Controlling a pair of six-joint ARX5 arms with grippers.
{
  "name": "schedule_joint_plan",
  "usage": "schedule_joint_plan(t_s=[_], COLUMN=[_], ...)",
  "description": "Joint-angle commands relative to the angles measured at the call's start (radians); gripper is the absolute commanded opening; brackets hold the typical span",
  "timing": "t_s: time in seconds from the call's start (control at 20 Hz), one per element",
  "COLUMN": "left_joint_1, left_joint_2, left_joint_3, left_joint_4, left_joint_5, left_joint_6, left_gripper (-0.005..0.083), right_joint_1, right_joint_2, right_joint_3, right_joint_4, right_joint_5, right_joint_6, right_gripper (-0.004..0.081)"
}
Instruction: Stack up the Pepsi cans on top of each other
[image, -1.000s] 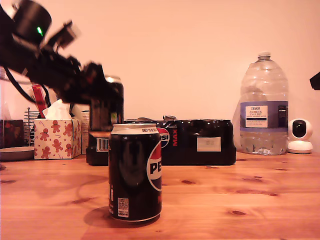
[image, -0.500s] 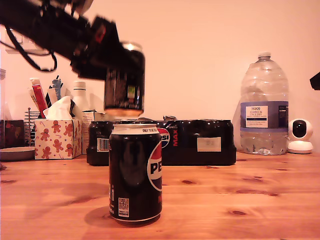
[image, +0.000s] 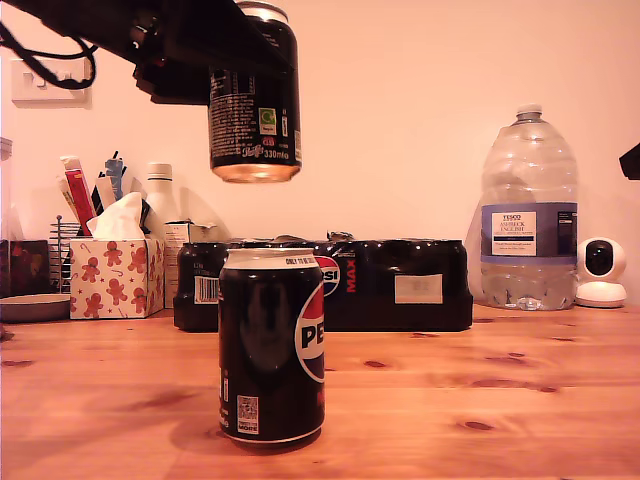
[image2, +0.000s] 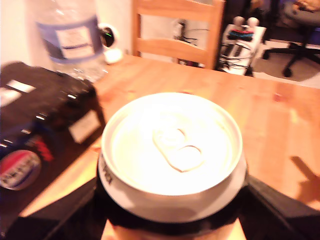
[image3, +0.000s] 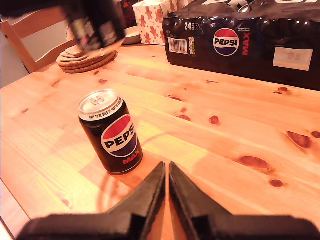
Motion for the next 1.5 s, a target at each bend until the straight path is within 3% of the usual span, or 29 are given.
schedule_joint_plan(t_s=[0.0,0.25,0.4,0.55,1.45], left_joint_1=[-0.011,-0.045,-0.076,-0.11,-0.109], left_joint_2=[-0.054,-0.109,-0.107,-0.107,-0.107], left_joint_3=[-0.012,-0.08,-0.081,-0.081,-0.081], left_joint_4=[0.033,0.05,0.05,0.029,-0.056], left_joint_5=[0.007,-0.011,0.055,0.056,0.029], left_joint_6=[-0.016,-0.029,-0.028,-0.02,0.043], left_gripper=[0.0404,0.0404,0.0404,0.0405,0.0412], right_joint_1=[0.002,0.002,0.002,0.002,0.002], right_joint_2=[0.002,0.002,0.002,0.002,0.002], right_joint_3=[-0.015,-0.015,-0.015,-0.015,-0.015], right_joint_4=[0.011,0.012,0.012,0.015,0.016], right_joint_5=[0.001,0.0,0.0,-0.002,-0.003], right_joint_6=[0.001,0.002,0.002,0.002,0.002], right_gripper=[-0.0013,-0.0013,-0.0013,-0.0013,-0.0013])
